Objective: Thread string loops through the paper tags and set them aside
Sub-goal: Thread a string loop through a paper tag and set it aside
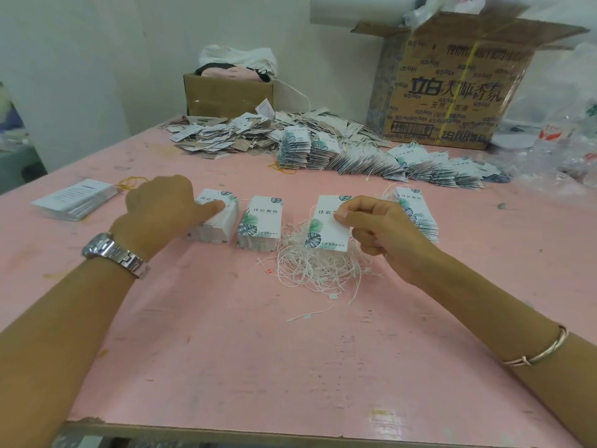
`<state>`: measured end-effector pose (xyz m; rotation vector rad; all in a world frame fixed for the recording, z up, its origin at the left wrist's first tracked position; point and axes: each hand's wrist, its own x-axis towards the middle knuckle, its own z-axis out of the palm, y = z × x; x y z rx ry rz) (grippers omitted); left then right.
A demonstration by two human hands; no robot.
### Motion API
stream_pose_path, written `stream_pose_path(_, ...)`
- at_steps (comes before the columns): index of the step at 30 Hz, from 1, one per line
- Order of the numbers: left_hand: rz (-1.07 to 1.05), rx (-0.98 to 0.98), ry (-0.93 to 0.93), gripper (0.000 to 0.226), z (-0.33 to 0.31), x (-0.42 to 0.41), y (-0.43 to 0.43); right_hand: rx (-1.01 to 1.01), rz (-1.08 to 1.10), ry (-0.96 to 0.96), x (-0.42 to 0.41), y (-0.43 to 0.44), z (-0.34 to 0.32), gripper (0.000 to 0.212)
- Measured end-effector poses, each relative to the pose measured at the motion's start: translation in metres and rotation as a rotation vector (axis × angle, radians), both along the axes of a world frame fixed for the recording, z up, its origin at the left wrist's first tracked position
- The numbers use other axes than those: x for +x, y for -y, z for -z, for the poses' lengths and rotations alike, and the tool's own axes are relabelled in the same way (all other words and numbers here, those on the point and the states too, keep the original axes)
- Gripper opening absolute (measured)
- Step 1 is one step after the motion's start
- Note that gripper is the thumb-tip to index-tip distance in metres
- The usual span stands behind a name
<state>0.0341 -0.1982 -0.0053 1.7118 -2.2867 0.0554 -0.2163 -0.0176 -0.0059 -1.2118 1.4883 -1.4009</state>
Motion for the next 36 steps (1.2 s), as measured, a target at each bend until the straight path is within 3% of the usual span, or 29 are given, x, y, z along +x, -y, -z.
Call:
stream_pose_path(8,-0.096,-0.087,-0.013,0.056,-0.007,0.002,-0.004,0.002,-0.024,-0.032,0.002,-0.001,0.001,0.014)
stream_pose_path(18,-0.062,0.172,-0.243,0.053,-0.020,0.007,0.000,0.013,-0.037,-0.046,0.003,-0.002,0.001,0.015)
stream_pose_path(25,-0.104,-0.011,-0.212,0.042,-0.019,0.005,-0.004,-0.006,-0.076,-0.046,0.002,-0.003,0.000,0.015)
stream_pose_path(27,-0.024,-0.054,-0.351,0.041,-0.020,0.003,-0.005,-0.025,-0.105,-0.058,0.003,-0.003,-0.001,0.013)
stream_pose_path(30,0.247,-0.015,-0.745,0.025,-0.022,-0.008,-0.015,-0.086,-0.147,-0.096,0.004,-0.005,-0.004,0.012)
stream_pose_path(33,0.476,0.189,-0.989,0.013,-0.020,-0.027,-0.032,-0.143,-0.159,-0.138,0.005,-0.007,-0.008,0.010)
stream_pose_path(36,0.552,0.445,-1.091,0.011,-0.014,-0.044,-0.046,-0.170,-0.151,-0.189,0.005,-0.008,-0.009,0.010)
